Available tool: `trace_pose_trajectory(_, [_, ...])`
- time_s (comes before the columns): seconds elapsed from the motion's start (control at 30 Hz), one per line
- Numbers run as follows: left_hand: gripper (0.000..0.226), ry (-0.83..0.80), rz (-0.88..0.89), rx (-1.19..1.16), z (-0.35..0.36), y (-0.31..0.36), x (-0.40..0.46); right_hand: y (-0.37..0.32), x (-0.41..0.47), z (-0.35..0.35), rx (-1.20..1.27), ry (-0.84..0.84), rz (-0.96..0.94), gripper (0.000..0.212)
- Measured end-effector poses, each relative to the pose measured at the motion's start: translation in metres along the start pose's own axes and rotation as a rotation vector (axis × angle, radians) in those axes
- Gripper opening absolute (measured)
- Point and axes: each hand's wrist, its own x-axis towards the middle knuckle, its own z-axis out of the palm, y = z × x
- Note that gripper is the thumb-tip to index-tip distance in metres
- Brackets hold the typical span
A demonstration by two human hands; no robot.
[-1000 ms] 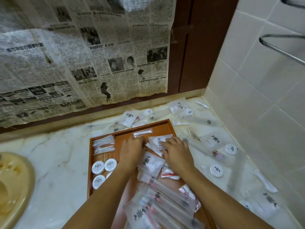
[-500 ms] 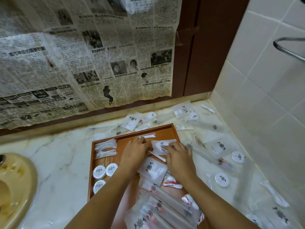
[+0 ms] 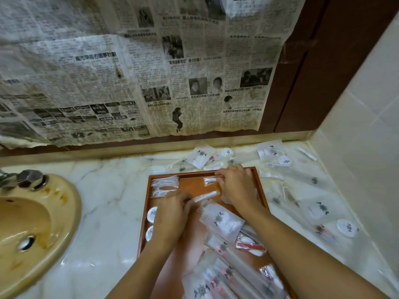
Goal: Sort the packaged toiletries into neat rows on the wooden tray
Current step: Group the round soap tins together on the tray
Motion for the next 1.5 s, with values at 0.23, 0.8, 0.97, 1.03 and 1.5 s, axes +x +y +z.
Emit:
trace_pose_trajectory(0.23, [0.008, 0.067, -0.124, -0.066, -0.028, -0.026, -0.029, -0.011, 0.01, 0.014, -0.138, -0.042, 0.019, 0.022])
trace_pose_trajectory(0.8, [0.012, 0.018, -0.002, 0.008, -0.048, -0.06, -0.071, -0.043, -0.03, -0.004, 0.137, 0.088, -0.022, 0.015])
trace_pose_trajectory(0.97, [0.015, -0.008, 0.125, 0.088, -0.05, -0.078, -0.089, -0.063, -0.073, 0.0, 0.193, 0.059, 0.023, 0.013])
trace_pose_trajectory(1.03, [0.015, -0.023, 0.156, 0.103, -0.049, -0.086, -0.096, -0.071, -0.088, 0.002, 0.199, 0.057, 0.04, 0.012])
trace_pose_trajectory(1.5, [0.021, -0.113, 0.297, 0.293, -0.048, -0.107, -0.12, -0.127, -0.166, 0.007, 0.237, 0.105, 0.1, 0.009])
